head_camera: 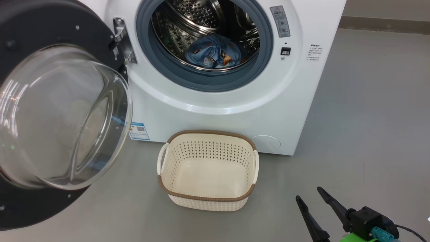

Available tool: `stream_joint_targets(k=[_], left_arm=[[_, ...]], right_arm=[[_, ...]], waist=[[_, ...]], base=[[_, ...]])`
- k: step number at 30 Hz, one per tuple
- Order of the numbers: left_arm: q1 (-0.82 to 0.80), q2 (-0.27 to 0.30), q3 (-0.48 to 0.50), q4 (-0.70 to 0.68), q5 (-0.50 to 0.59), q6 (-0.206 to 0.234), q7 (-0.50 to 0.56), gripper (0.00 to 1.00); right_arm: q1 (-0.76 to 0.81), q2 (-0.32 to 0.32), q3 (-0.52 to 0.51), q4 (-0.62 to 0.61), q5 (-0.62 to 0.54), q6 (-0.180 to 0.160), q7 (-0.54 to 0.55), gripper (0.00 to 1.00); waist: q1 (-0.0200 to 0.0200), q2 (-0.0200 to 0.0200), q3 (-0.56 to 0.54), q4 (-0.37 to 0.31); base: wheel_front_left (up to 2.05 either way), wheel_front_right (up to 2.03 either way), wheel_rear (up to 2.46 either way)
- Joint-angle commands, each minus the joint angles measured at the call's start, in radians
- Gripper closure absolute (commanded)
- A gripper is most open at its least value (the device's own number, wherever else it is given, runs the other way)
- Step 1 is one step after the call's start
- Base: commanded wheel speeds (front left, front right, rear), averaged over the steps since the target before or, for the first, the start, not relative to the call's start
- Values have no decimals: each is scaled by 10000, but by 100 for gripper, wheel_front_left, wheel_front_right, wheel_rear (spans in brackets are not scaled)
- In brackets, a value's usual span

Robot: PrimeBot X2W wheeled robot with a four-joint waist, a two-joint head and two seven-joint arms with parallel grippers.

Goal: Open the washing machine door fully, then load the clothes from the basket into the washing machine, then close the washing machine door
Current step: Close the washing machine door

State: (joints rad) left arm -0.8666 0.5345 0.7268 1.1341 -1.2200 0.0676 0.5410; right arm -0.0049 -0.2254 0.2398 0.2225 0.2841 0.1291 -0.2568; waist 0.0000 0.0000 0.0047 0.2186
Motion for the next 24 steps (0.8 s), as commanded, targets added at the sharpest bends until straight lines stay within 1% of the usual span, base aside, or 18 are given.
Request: stream_joint_targets(k=[1,4,11,18,24], left_arm=[[-117,334,-99,-154,-74,-95,338,100],[-83,221,-284,-191,-49,-267,838,100],[101,-82,-598,-353,13,-409,1624,100],[290,-474,-803,-751,14,-439,2167,100],[673,-740,-1169,-1609,176,-417,2810,100]], right_arm=[[-226,-159,120,-203,58,16,-49,0],[-209,-161,94,-211,47,16,-49,0],[-172,-154,91,-209,40,16,-49,0],[-141,-129,73,-210,36,16,-49,0],[-77,-99,23,-224,19,16,-49,0]], waist=[[0,0,-11,19],[0,0,-17,71],[0,0,-85,199],[0,0,-152,316],[0,0,-204,408]], base=[[0,0,0],[0,0,0],[0,0,0],[0,0,0],[0,0,0]])
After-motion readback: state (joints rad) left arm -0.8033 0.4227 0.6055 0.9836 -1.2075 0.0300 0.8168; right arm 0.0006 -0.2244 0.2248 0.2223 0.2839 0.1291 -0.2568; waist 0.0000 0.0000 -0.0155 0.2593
